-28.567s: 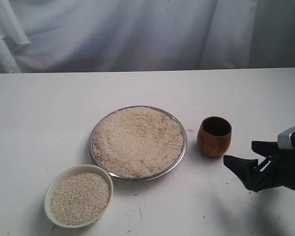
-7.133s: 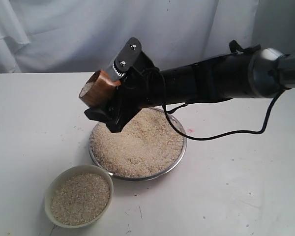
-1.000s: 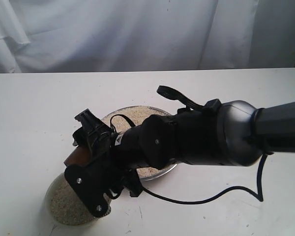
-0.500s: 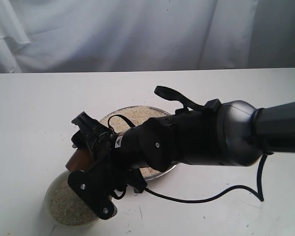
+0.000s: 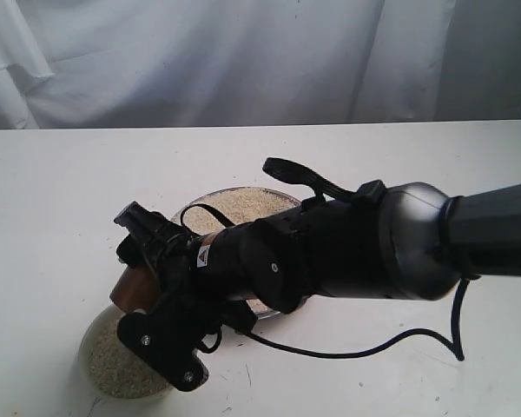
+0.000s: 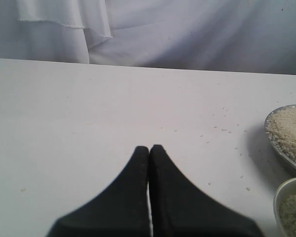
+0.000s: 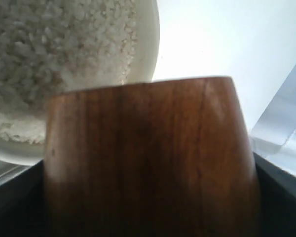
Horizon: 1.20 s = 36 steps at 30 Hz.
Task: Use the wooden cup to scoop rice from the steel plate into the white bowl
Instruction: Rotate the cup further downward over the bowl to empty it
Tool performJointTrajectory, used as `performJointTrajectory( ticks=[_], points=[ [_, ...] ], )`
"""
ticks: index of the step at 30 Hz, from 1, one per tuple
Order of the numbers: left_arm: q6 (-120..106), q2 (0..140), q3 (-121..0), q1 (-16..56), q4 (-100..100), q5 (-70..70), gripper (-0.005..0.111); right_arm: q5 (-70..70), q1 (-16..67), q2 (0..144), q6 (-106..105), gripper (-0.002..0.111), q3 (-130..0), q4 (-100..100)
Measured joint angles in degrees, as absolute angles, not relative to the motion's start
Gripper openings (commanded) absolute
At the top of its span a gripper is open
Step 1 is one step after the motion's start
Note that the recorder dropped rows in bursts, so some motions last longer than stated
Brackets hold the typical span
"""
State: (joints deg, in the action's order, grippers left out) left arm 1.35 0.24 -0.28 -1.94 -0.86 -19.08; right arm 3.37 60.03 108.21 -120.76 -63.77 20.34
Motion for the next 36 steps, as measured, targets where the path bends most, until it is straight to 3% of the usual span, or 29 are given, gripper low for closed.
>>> performJointTrajectory(
  ticks=[36],
  points=[
    [1.35,0.24,-0.28,-1.94,-0.86,-19.08,0.000,-3.99,62.23,108.21,-120.86,0.000,-63.77,10.34]
  ],
)
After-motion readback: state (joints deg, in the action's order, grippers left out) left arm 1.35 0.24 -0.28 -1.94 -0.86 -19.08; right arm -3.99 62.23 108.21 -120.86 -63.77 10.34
